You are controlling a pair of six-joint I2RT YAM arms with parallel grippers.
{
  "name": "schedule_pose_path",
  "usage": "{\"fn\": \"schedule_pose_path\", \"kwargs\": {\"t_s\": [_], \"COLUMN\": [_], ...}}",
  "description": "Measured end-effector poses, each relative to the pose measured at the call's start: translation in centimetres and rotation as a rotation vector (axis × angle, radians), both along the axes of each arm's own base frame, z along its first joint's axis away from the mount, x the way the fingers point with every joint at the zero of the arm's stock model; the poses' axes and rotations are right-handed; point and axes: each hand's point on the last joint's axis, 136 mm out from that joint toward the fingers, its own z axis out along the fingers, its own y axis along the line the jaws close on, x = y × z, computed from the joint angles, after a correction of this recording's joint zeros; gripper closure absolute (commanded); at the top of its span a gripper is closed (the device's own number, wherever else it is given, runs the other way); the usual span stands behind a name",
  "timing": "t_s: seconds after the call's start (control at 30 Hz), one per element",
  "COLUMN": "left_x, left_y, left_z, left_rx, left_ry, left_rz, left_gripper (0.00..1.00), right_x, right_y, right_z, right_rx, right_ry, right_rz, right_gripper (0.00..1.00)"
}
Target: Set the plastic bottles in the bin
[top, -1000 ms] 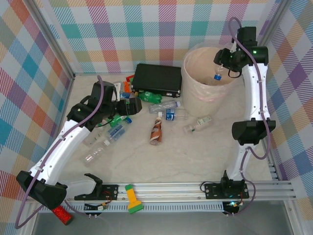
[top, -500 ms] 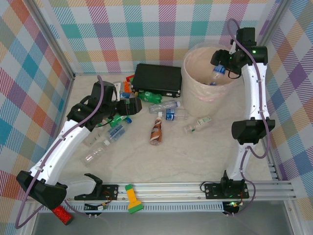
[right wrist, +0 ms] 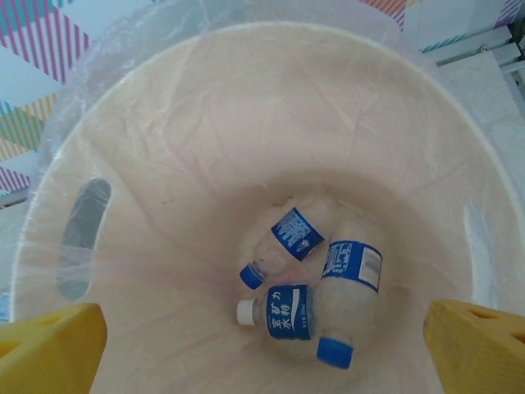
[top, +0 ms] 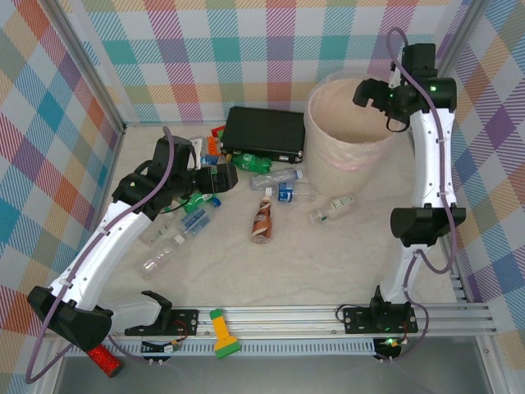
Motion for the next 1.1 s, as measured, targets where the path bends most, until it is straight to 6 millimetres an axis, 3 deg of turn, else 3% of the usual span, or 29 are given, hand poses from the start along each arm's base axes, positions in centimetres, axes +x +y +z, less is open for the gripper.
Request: {"fn": "schedule_pose_path", "kwargs": {"t_s": [0.23,0.47,0.7,0.83,1.1], "left_x": [-0.1,-0.5,-0.9,-0.8,-0.5], "left_y": [-0.2,-0.6,-1.9,-2.6,-5.7], "left_z": [-0.1,-1.4,-1.2,-1.2,-3.0], "left_rx": [-0.008,-0.015,-0.066,-0.091,-0.127], "left_ry": [0.006,0.041,0.046,0.052,0.129], "left_rz": [-0.008,-0.032,-0.090,-0.120,-0.219], "left_gripper": [0.00,0.00,0.00,0.01,0.00], "right_x": [-2.3,-7.5,-14.5,-17.0,-20.0], "right_y": [0.3,1.1,1.5,1.7,2.6], "right_z": [2.1,0.0,-5.7,-9.3,-20.6], "right_rx": [0.022,0.085,0.212,0.295,0.481], "right_ry": [-0.033,0.042,0.134,0.190,0.416], "right_rz": [0.011,-0.010,-0.113,-0.185,-0.394], "right_gripper": [0.01,0.01,0.01,0.01,0.01]}}
